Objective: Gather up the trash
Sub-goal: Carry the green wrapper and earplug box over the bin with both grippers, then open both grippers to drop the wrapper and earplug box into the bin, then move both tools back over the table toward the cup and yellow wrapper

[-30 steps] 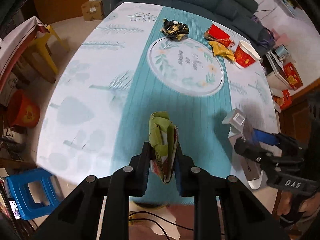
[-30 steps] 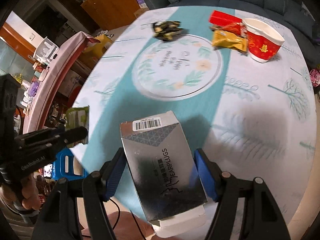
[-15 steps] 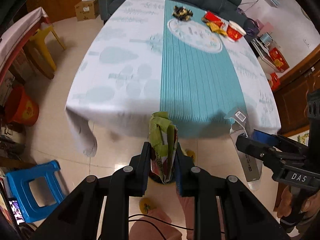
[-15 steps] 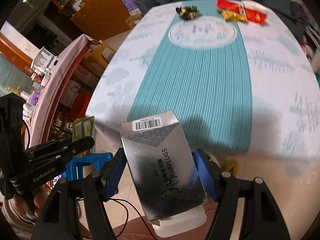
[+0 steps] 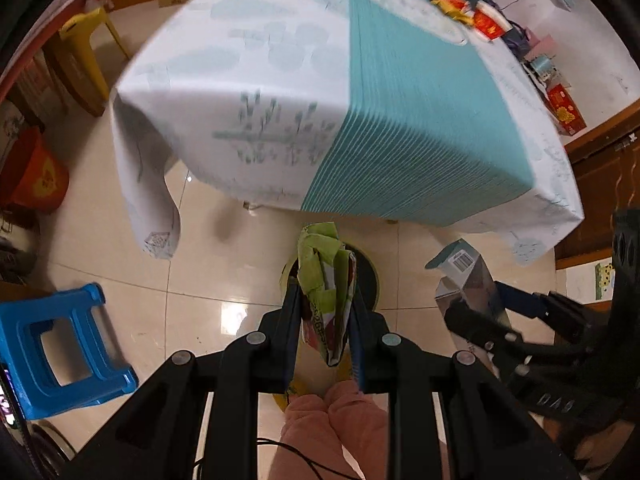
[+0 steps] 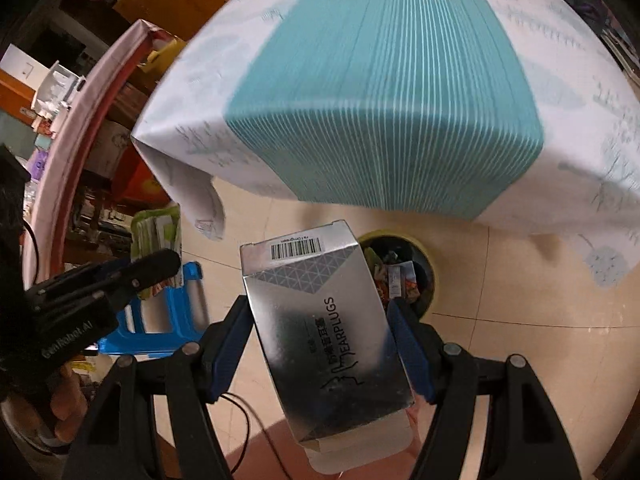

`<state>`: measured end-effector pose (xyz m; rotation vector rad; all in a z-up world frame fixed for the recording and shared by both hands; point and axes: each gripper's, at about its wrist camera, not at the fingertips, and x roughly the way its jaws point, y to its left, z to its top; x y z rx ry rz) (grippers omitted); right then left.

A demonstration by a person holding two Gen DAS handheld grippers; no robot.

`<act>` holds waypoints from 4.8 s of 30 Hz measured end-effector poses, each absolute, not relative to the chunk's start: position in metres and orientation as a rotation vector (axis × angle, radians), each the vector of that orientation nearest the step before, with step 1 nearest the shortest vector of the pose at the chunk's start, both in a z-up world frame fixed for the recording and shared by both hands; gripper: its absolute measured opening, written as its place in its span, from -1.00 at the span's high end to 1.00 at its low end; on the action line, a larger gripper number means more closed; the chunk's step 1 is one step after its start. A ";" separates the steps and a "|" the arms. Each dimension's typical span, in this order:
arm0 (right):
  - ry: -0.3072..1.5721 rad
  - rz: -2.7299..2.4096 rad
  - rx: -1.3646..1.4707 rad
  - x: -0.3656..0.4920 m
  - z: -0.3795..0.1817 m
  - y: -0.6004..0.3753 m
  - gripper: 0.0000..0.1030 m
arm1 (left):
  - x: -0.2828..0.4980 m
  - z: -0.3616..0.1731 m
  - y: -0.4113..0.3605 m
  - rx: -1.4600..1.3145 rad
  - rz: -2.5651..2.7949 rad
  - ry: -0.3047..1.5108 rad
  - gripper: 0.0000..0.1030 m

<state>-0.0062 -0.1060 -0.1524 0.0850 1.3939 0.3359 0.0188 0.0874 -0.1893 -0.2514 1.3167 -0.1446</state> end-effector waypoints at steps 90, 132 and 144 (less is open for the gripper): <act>1.316 0.170 0.067 -0.005 -0.211 -0.119 -0.40 | -0.001 -0.190 0.069 -0.272 -0.042 1.143 -0.58; 0.838 0.064 0.173 0.054 0.034 -0.192 -0.40 | 0.096 0.034 0.030 -0.002 -0.064 0.878 -0.59; 0.865 0.178 0.110 0.230 0.005 -0.257 -0.40 | 0.272 -0.002 -0.032 -0.025 0.011 1.043 -0.59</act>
